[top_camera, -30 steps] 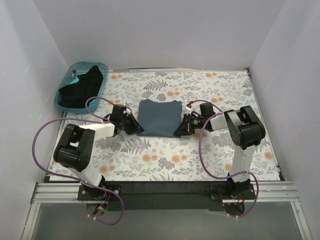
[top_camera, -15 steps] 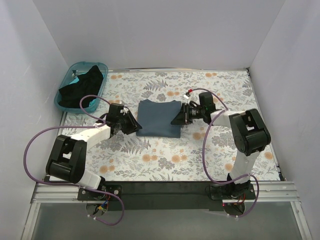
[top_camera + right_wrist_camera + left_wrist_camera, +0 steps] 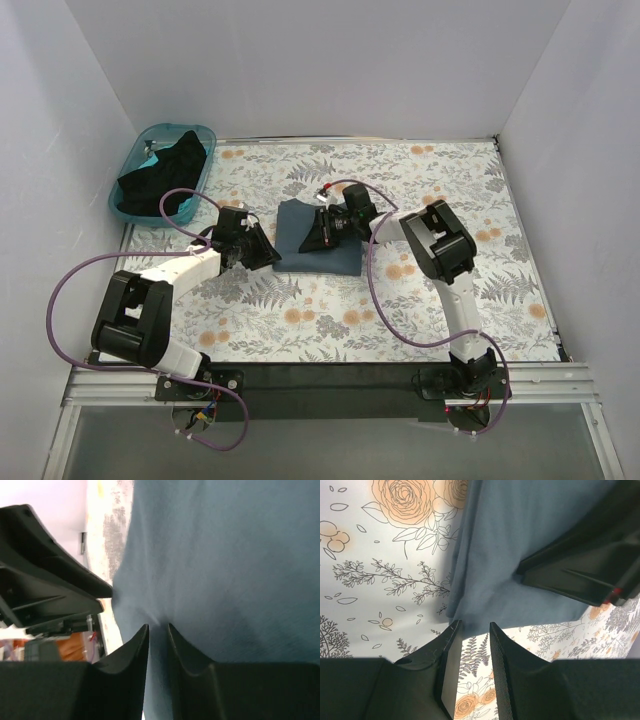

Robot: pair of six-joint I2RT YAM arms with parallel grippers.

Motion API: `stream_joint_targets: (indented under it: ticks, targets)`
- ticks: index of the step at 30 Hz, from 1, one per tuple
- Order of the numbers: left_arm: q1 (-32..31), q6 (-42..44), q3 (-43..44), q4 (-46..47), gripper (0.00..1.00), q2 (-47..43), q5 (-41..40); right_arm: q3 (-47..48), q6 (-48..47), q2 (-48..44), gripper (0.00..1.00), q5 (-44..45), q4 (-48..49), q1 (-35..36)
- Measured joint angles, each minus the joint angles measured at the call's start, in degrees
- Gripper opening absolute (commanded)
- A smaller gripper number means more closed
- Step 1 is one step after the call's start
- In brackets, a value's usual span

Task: Fold and stack the t-shirts
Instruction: Fold the tshirt

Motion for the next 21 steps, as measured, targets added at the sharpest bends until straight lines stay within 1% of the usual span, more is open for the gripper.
stream_joint_targets:
  ticks: [2,8,11,17,21]
  targets:
    - [0.00,0.28,0.00,-0.15,0.29,0.00,-0.09,0.17,1.75,2.62,0.25,-1.95,0.96,-0.57]
    - [-0.02,0.37,0.00,-0.50,0.28,0.00,-0.11,0.31,1.18,1.44,0.25,-1.64,0.26,-1.14]
    - [-0.04,0.35,0.00,-0.66,0.28,0.00,-0.07,-1.20,1.11,-1.25,0.26,-0.98,-0.44,-1.05]
    - [-0.15,0.26,0.52,-1.38,0.26,0.00,0.13,-5.46,1.11,-9.90,0.26,-0.85,-0.59,0.11]
    - [-0.74,0.22,1.53,-1.33,0.25,0.00,0.15,-7.28,1.01,-10.64,0.25,-0.90,0.59,1.64]
